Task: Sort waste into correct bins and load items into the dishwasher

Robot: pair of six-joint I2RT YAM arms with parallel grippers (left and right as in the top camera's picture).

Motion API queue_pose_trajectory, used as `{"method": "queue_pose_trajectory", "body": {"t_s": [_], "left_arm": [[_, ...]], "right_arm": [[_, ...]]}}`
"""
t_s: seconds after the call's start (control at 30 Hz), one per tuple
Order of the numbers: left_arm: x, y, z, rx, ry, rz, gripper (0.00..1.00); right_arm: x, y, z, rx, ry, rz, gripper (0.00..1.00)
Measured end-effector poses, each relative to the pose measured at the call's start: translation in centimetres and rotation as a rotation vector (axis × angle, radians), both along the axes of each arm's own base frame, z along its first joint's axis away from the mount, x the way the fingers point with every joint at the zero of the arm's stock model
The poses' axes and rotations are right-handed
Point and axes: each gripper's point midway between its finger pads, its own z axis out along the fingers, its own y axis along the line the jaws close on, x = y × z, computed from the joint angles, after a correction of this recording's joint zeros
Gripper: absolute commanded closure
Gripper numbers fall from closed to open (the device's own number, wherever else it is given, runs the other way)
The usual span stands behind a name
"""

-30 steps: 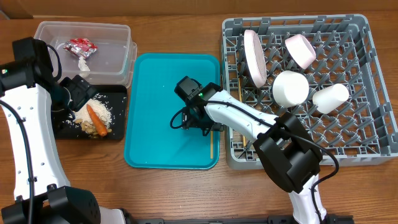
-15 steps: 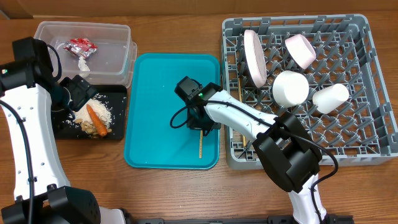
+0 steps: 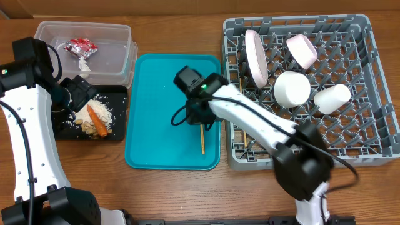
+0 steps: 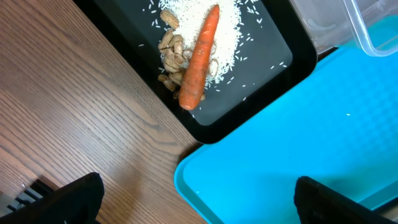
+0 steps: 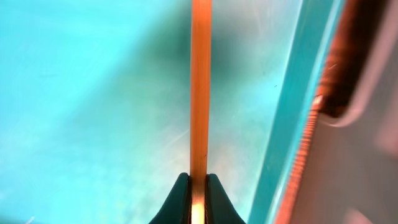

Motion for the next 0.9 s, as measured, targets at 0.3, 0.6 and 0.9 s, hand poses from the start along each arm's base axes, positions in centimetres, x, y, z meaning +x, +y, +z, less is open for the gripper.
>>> {"method": "queue_pose_trajectory", "body": {"t_s": [0.3, 0.6, 0.9], "left_arm": [[0.0, 0.0, 0.0, 0.000, -0.001, 0.000, 0.00], [0.0, 0.0, 0.0, 0.000, -0.001, 0.000, 0.00], [0.0, 0.0, 0.0, 0.000, -0.001, 0.000, 0.00]], "right_arm": [[2.5, -8.2, 10.4, 0.041, -0.162, -0.048, 0.96], [3.6, -11.5, 6.5, 0.043, -0.093, 0.023, 0.96], [2.7, -10.7, 4.5, 0.085, -0.059, 0.090, 0.51]]}}
